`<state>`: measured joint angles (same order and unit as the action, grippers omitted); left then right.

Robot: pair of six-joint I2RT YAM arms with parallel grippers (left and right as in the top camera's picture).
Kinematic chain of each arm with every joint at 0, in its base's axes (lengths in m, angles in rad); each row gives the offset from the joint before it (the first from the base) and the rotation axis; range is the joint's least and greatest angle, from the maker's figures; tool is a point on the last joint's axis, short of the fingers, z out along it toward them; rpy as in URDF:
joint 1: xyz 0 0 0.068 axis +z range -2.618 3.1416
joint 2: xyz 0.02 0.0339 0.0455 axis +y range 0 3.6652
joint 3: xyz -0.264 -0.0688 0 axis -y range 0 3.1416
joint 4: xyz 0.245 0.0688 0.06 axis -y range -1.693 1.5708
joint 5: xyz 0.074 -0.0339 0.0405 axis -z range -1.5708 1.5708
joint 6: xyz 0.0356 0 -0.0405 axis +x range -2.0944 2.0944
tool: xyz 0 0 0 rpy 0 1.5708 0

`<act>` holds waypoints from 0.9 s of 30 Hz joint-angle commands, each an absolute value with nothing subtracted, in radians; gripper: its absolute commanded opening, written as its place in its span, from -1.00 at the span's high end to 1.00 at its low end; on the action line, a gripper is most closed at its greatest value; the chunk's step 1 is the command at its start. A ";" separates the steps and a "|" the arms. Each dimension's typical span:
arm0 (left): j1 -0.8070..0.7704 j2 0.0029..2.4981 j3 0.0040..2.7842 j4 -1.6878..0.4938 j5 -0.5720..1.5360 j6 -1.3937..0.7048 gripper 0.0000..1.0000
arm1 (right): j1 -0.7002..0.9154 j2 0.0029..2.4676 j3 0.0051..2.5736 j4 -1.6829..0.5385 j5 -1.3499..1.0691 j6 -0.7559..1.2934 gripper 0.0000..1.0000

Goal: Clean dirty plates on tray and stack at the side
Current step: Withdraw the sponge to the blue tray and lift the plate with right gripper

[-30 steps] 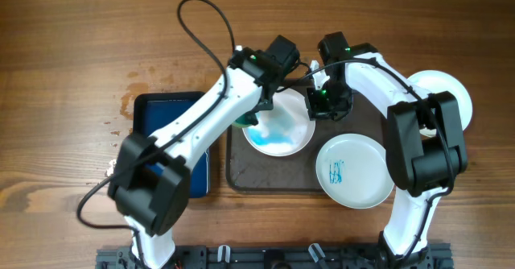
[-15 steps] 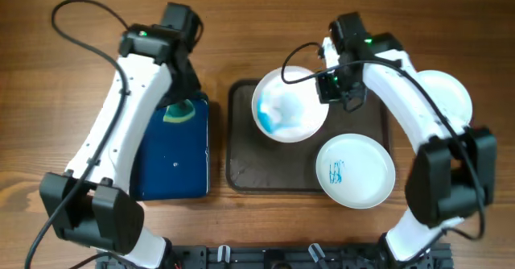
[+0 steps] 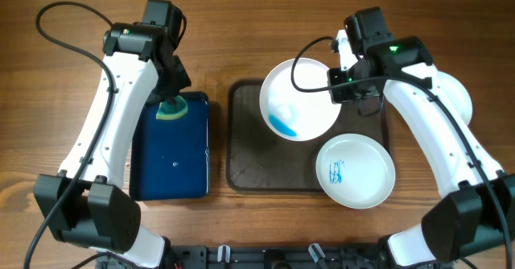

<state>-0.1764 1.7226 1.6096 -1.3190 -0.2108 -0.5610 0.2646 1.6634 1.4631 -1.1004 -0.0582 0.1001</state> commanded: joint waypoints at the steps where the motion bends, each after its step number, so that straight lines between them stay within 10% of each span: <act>1: -0.168 1.704 1.631 -1.301 -0.205 -0.527 0.92 | 0.259 1.619 1.485 -1.108 -0.035 0.097 0.91; 17: -0.163 1.708 1.631 -1.290 -0.206 -0.527 0.92 | 0.365 1.595 1.485 -1.066 0.359 0.014 0.92; 27: -0.139 1.728 1.631 -1.271 -0.237 -0.528 0.92 | 0.444 1.597 1.485 -1.056 0.111 0.083 0.91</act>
<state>-0.1680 1.7229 1.6096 -1.2831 -0.2111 -0.5354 0.4408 1.6245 1.4631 -1.0649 0.2722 0.0292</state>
